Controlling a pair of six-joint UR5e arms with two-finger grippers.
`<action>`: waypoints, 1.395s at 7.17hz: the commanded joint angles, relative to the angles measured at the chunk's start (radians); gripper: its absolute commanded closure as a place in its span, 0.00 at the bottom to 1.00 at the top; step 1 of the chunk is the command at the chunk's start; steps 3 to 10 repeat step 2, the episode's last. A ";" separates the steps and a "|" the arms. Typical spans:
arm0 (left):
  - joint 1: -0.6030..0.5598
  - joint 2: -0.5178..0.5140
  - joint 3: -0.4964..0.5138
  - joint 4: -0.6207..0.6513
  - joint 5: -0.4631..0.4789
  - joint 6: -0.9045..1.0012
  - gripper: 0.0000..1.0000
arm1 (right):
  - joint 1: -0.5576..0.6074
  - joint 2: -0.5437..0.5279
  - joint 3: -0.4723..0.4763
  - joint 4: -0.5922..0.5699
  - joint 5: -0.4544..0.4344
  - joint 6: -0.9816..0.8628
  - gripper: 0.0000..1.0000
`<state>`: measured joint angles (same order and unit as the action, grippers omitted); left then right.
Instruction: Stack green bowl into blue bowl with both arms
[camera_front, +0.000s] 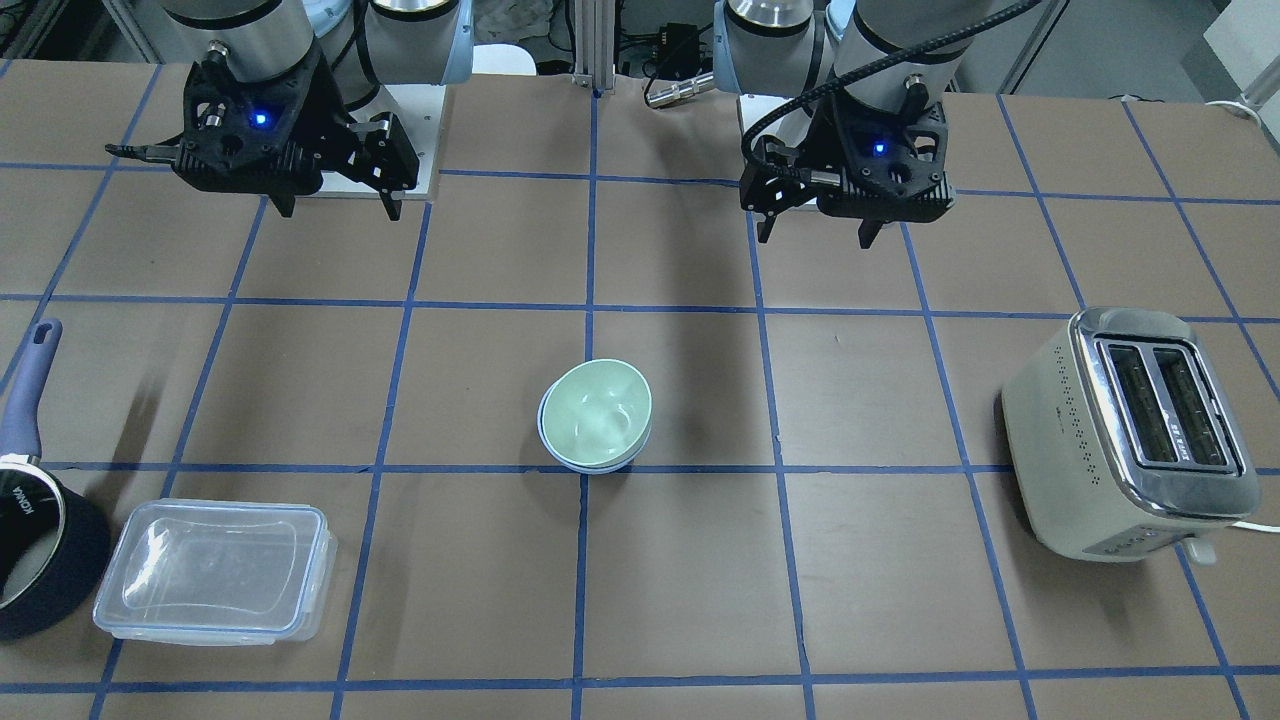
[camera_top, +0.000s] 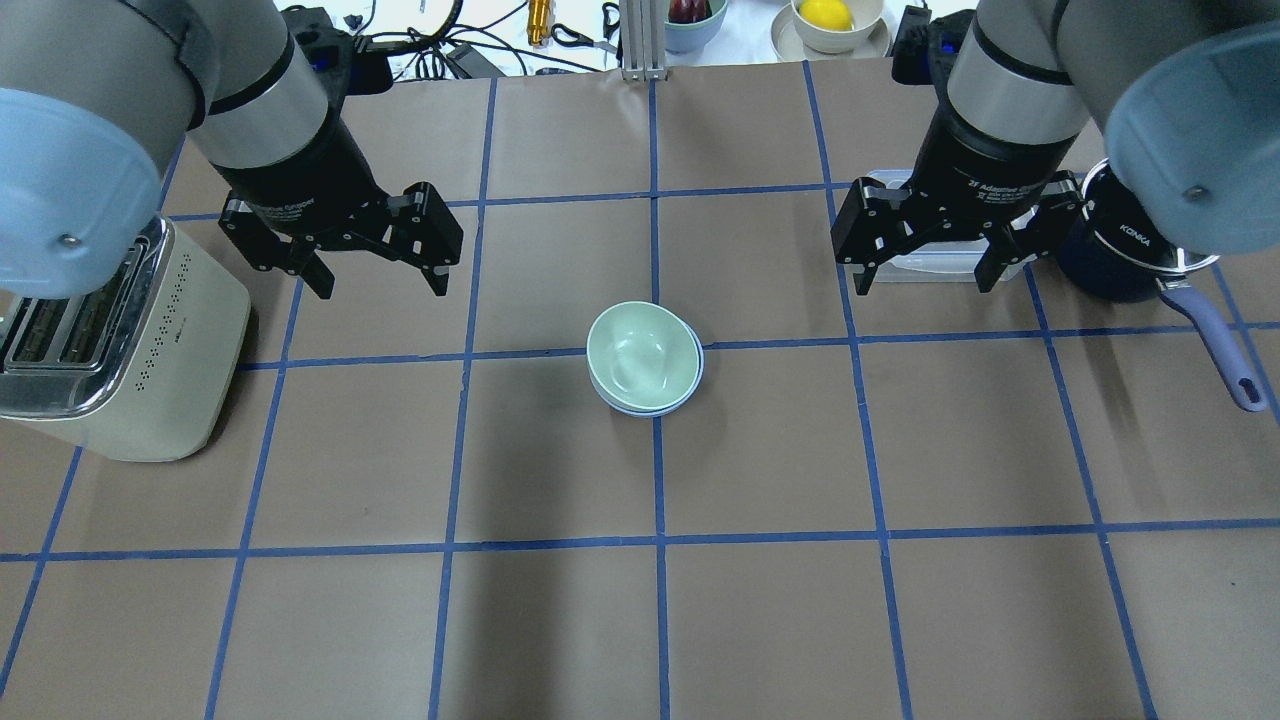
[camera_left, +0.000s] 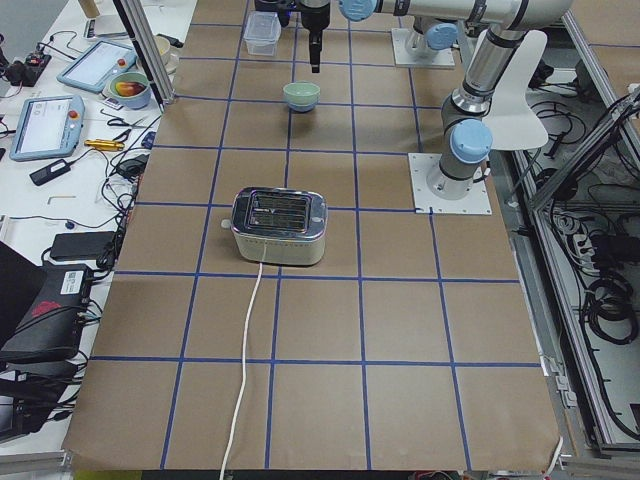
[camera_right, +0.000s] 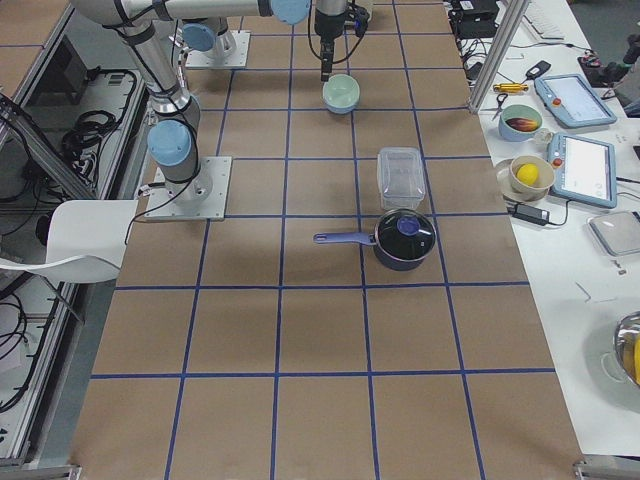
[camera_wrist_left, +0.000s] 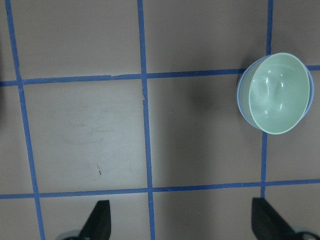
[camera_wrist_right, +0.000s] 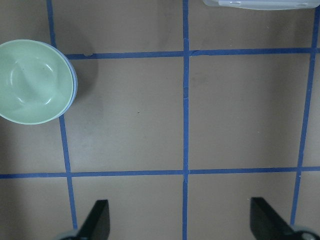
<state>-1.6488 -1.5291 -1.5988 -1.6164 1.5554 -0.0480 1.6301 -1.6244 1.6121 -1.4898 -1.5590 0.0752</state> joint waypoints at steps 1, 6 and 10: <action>0.000 0.003 -0.003 -0.004 0.000 -0.001 0.00 | 0.002 0.009 0.000 -0.001 0.008 0.001 0.00; 0.000 0.001 -0.003 -0.004 0.000 -0.001 0.00 | 0.000 0.011 0.000 -0.001 0.007 0.002 0.00; 0.000 0.001 -0.003 -0.004 0.000 -0.001 0.00 | 0.000 0.011 0.000 -0.001 0.007 0.002 0.00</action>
